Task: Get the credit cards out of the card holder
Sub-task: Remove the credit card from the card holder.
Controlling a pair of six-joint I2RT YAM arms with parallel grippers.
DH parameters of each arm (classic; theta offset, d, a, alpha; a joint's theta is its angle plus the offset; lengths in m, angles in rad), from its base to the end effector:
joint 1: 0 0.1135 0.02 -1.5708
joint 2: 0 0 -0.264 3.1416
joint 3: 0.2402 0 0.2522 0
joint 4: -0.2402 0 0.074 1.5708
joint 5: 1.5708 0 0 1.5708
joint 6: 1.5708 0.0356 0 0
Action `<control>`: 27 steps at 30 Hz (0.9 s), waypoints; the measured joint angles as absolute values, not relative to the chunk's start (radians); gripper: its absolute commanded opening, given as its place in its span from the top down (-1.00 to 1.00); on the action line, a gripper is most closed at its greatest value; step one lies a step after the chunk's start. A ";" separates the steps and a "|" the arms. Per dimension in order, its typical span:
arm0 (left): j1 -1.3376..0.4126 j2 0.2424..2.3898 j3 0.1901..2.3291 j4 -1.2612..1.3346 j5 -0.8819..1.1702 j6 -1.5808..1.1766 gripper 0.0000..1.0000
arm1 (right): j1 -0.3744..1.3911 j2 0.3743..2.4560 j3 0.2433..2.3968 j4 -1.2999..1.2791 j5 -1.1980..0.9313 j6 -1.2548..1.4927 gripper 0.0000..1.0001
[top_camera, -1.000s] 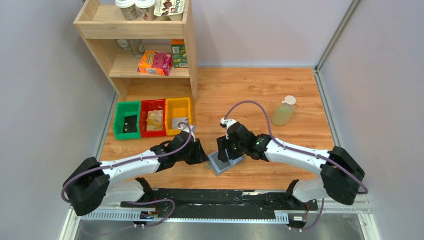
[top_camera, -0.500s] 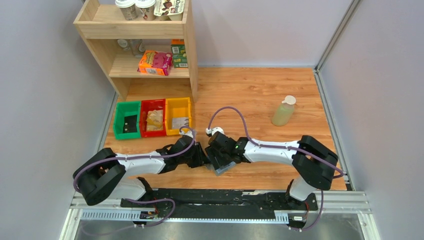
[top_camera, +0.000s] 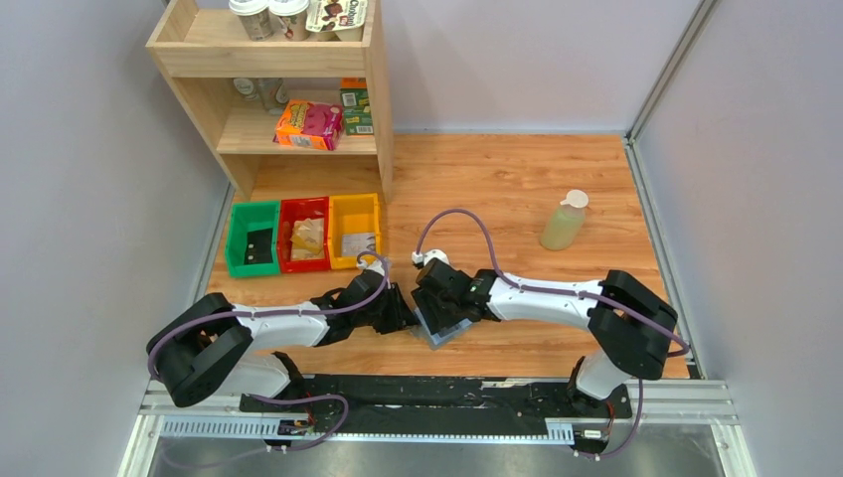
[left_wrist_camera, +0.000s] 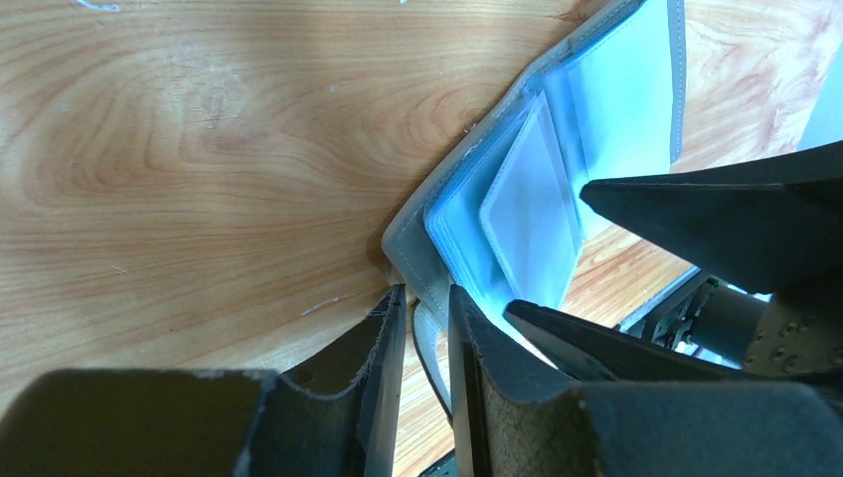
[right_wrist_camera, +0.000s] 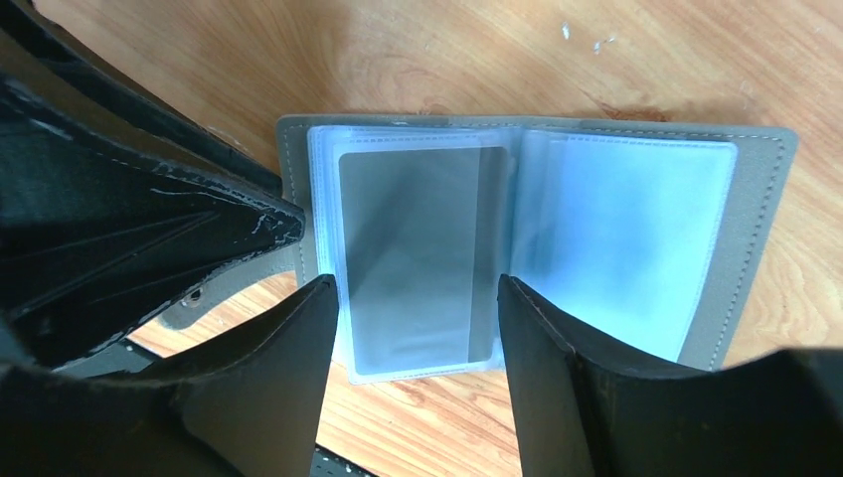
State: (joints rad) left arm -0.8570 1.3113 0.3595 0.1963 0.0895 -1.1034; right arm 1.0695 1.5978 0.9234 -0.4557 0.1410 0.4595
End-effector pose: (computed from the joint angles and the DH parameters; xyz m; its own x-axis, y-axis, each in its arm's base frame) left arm 0.1435 -0.1706 0.1289 -0.9124 -0.3047 -0.2733 -0.0423 0.7343 -0.6775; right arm 0.1498 0.2629 0.1725 -0.7619 -0.4766 -0.4387 -0.5596 0.8253 0.0753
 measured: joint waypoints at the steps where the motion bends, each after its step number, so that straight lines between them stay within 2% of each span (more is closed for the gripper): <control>1: -0.857 1.311 0.360 0.196 0.089 -1.103 0.39 | 1.063 1.587 0.923 -0.456 0.134 0.461 -0.26; 9: -0.857 1.311 0.360 0.196 0.089 -1.103 0.39 | 0.978 1.505 0.899 -0.451 0.104 0.470 -0.23; 16: -0.857 1.311 0.360 0.195 0.089 -1.103 0.39 | 0.987 1.505 0.895 -0.443 0.051 0.466 -0.21; 27: -0.857 1.311 0.360 0.195 0.089 -1.103 0.39 | 0.999 1.591 0.895 -0.411 0.010 0.465 -0.23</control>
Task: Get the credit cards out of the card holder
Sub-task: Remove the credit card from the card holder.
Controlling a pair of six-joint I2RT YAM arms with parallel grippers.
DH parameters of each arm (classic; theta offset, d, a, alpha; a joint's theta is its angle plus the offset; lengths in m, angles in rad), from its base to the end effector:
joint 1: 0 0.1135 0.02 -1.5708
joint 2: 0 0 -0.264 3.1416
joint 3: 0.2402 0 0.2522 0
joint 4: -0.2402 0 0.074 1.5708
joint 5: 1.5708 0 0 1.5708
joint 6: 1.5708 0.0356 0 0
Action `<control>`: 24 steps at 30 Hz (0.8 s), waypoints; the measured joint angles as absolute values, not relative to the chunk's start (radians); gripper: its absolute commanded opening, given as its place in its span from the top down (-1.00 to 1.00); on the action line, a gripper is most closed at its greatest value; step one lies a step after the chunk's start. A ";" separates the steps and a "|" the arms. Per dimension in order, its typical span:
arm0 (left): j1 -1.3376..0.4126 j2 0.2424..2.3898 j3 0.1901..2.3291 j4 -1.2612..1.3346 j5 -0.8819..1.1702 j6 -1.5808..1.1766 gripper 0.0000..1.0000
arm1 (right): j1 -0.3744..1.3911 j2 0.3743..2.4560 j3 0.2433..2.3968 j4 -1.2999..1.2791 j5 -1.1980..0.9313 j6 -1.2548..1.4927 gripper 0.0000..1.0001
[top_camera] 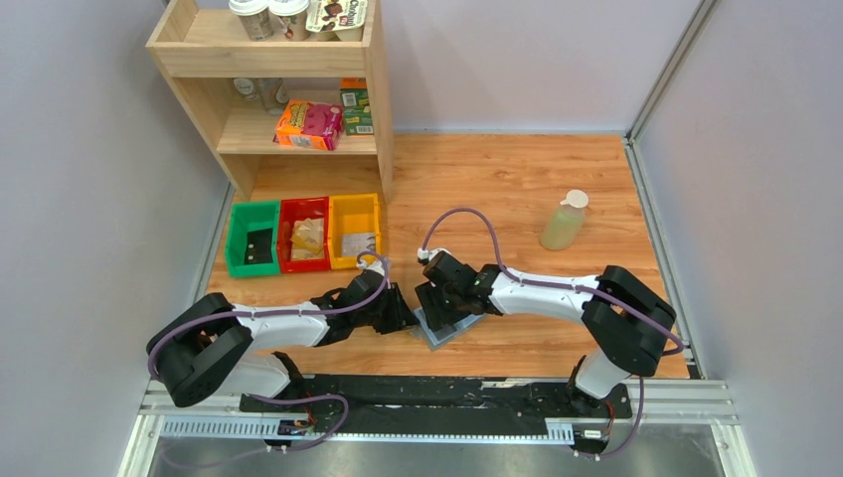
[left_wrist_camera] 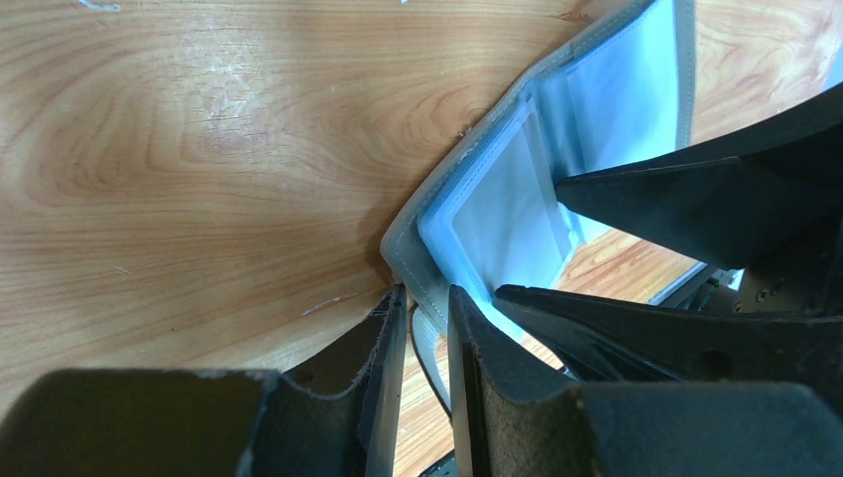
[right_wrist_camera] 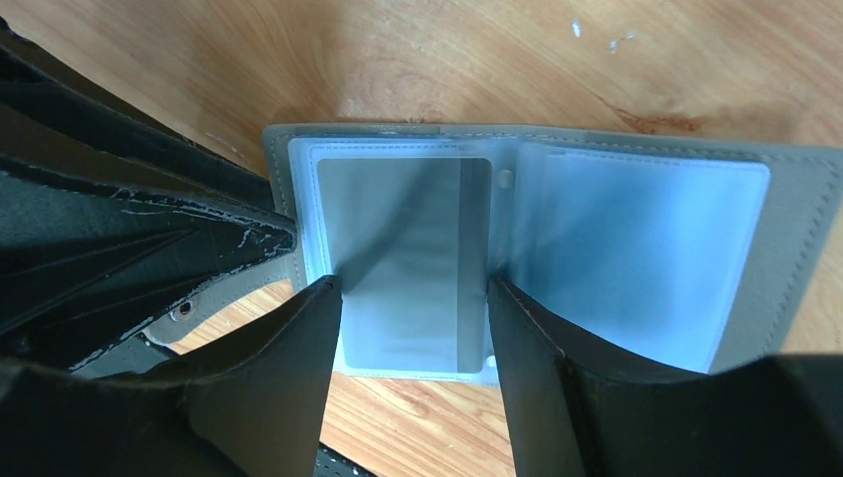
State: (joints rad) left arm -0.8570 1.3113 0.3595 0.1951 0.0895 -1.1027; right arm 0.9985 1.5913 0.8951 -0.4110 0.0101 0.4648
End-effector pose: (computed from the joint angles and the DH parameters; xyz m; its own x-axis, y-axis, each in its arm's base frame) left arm 0.1435 -0.1705 0.1288 -0.9126 -0.3040 -0.2733 -0.0422 0.7352 -0.6766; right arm 0.1632 0.2527 0.1684 -0.8087 -0.4277 -0.4038 -0.5321 0.8245 0.1924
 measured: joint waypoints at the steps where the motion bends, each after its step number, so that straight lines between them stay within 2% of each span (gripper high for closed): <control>1: -0.857 1.311 0.360 0.195 0.089 -1.103 0.39 | 0.999 1.601 0.895 -0.406 0.005 0.464 -0.24; 11: -0.857 1.311 0.360 0.194 0.089 -1.103 0.39 | 1.000 1.610 0.897 -0.391 -0.033 0.458 -0.44; 24: -0.857 1.303 0.360 0.184 0.088 -1.103 0.39 | 0.967 1.603 0.875 -0.356 -0.084 0.464 -0.25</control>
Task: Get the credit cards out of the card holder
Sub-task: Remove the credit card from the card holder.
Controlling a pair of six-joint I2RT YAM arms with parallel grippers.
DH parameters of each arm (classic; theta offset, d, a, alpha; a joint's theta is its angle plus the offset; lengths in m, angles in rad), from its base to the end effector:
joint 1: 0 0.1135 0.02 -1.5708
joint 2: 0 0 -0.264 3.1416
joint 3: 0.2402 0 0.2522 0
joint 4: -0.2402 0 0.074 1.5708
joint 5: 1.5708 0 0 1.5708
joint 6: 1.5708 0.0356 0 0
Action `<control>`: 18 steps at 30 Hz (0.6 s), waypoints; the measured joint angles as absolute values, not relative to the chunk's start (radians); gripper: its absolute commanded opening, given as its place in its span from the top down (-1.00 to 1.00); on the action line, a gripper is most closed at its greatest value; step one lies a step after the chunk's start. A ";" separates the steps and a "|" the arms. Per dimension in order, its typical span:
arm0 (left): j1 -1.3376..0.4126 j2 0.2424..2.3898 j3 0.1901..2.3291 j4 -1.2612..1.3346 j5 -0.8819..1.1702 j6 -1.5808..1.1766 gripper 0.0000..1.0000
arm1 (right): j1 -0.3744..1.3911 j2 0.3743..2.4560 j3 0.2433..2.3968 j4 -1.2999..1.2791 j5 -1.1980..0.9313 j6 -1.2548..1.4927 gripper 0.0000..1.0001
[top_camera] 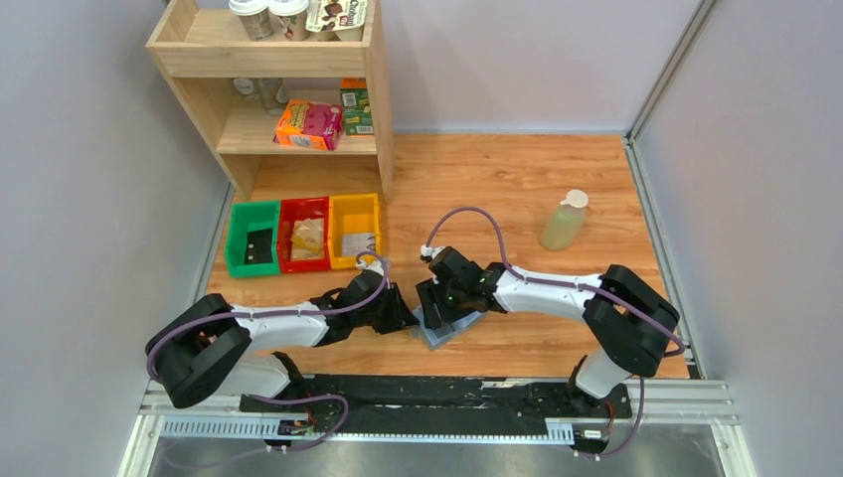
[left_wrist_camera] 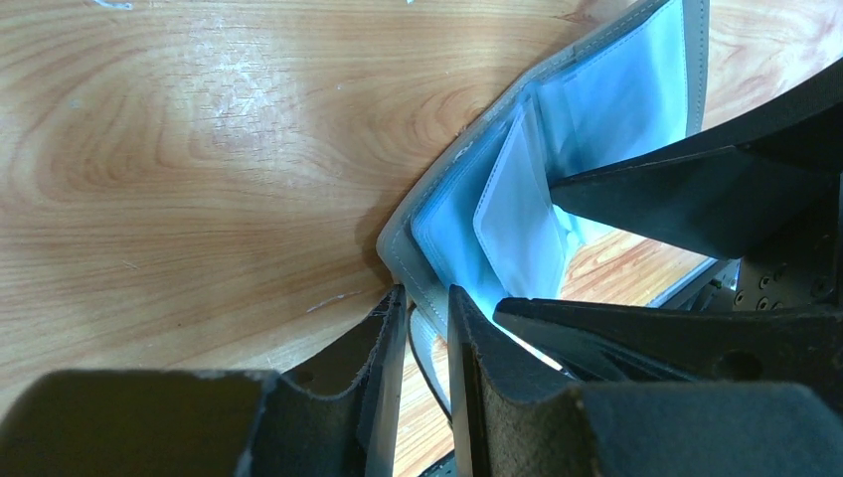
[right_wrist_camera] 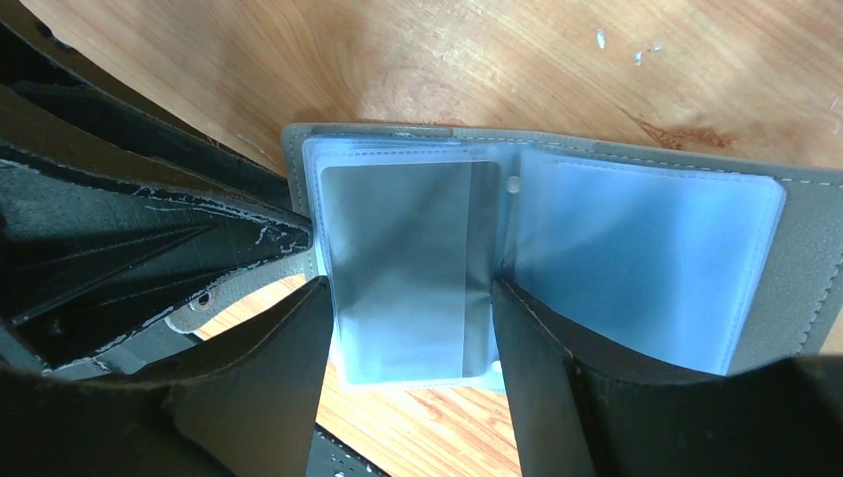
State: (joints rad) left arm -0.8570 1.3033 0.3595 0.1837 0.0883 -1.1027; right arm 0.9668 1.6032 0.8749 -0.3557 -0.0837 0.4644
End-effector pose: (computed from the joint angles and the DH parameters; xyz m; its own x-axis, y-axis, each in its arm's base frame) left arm 0.1429 -0.1698 0.1295 -0.9128 -0.3039 -0.2728 -0.0440 0.7372 -0.6742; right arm 0.1694 0.2507 0.1623 -0.8261 -0.4113 -0.3852 -0.5284 0.8031 0.2756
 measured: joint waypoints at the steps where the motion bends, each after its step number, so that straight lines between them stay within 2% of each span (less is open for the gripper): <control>1: -0.857 1.303 0.360 0.183 0.088 -1.103 0.39 | 0.961 1.599 0.868 -0.347 -0.092 0.466 -0.25; 9: -0.857 1.266 0.359 0.134 0.076 -1.102 0.39 | 0.911 1.575 0.810 -0.243 -0.192 0.494 -0.18; 18: -0.857 1.118 0.412 -0.036 0.036 -1.068 0.38 | 0.842 1.569 0.746 -0.111 -0.324 0.538 -0.18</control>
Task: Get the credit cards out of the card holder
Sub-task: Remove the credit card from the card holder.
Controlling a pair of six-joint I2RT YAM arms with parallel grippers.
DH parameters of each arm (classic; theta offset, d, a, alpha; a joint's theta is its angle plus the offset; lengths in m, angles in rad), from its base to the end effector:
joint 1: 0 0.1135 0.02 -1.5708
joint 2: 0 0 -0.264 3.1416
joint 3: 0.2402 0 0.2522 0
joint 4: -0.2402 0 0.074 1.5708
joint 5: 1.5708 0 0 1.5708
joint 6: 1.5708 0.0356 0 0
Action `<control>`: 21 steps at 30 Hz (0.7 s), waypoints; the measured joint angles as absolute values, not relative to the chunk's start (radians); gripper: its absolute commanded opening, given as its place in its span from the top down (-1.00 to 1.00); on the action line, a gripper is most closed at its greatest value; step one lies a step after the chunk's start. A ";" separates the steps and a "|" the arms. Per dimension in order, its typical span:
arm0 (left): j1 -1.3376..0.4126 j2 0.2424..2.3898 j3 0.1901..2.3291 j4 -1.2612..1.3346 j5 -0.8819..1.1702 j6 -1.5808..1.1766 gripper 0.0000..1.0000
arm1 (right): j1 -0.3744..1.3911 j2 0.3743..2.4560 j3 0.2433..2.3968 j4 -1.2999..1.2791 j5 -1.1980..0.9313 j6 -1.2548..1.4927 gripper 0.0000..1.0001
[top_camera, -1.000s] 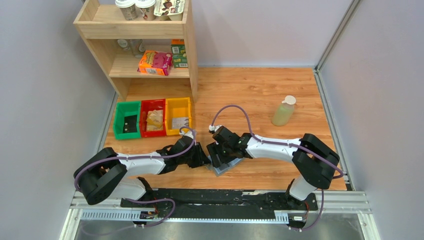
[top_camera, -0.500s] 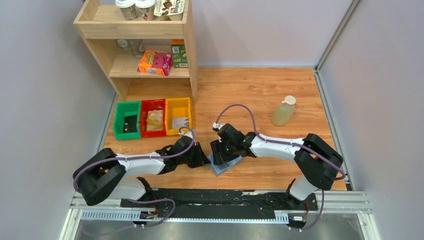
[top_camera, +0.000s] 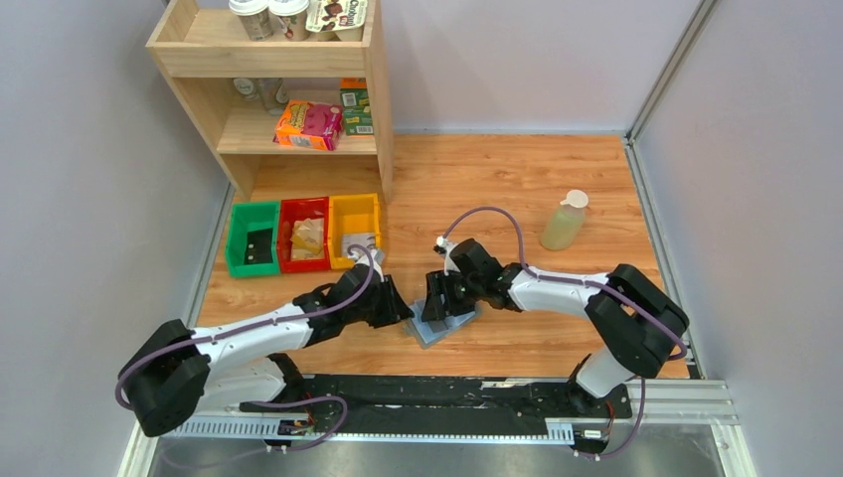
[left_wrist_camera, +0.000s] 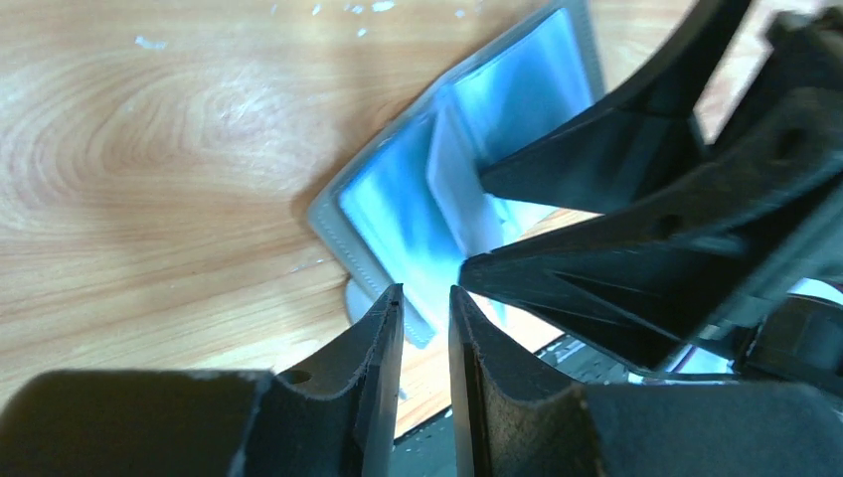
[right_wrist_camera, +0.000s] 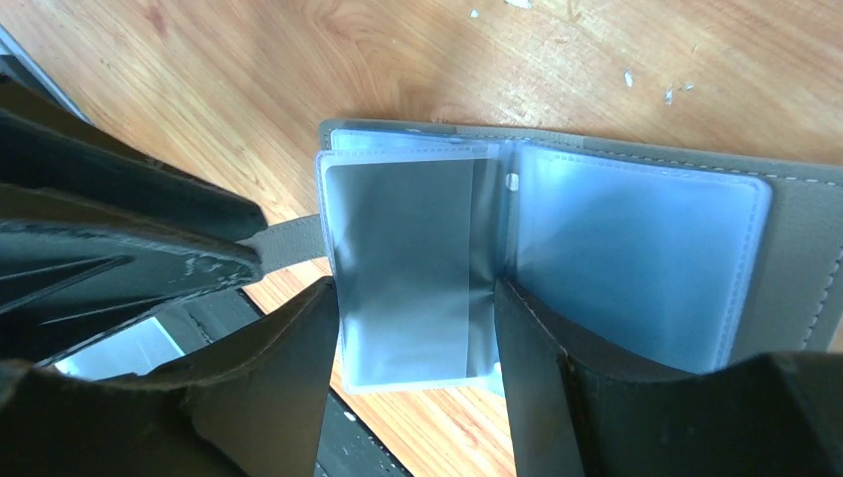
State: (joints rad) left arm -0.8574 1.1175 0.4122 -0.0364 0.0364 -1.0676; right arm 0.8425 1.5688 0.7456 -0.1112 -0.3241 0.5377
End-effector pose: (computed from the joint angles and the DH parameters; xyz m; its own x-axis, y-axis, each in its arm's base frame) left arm 0.1368 -0.1601 0.1637 -0.8905 -0.3088 -0.3340 -0.0144 0.7531 -0.6578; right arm 0.1873 0.2270 0.1520 -0.8866 -0.2647 -0.3793 -0.4416 0.7280 0.5244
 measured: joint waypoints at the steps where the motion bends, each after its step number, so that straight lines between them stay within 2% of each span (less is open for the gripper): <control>1: -0.857 1.107 0.426 -0.048 0.031 -1.060 0.38 | 0.835 1.568 0.739 -0.098 -0.337 0.543 -0.18; 5: -0.857 1.111 0.474 -0.072 0.017 -1.036 0.47 | 0.813 1.568 0.719 -0.063 -0.380 0.558 -0.18; 7: -0.857 1.144 0.493 -0.067 0.017 -1.023 0.69 | 0.805 1.568 0.714 -0.052 -0.395 0.562 -0.18; 10: -0.857 1.222 0.503 -0.048 0.021 -1.011 0.84 | 0.796 1.568 0.704 -0.032 -0.413 0.571 -0.18; 16: -0.857 1.348 0.503 -0.010 0.041 -1.004 0.84 | 0.780 1.568 0.691 -0.010 -0.439 0.582 -0.19; 21: -0.857 1.375 0.503 0.026 0.050 -1.004 0.84 | 0.777 1.568 0.689 -0.011 -0.435 0.584 -0.38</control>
State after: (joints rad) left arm -0.8570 1.3754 0.5034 0.0261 0.0502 -1.0039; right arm 0.7773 1.5681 0.6891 -0.0113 -0.4355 0.5838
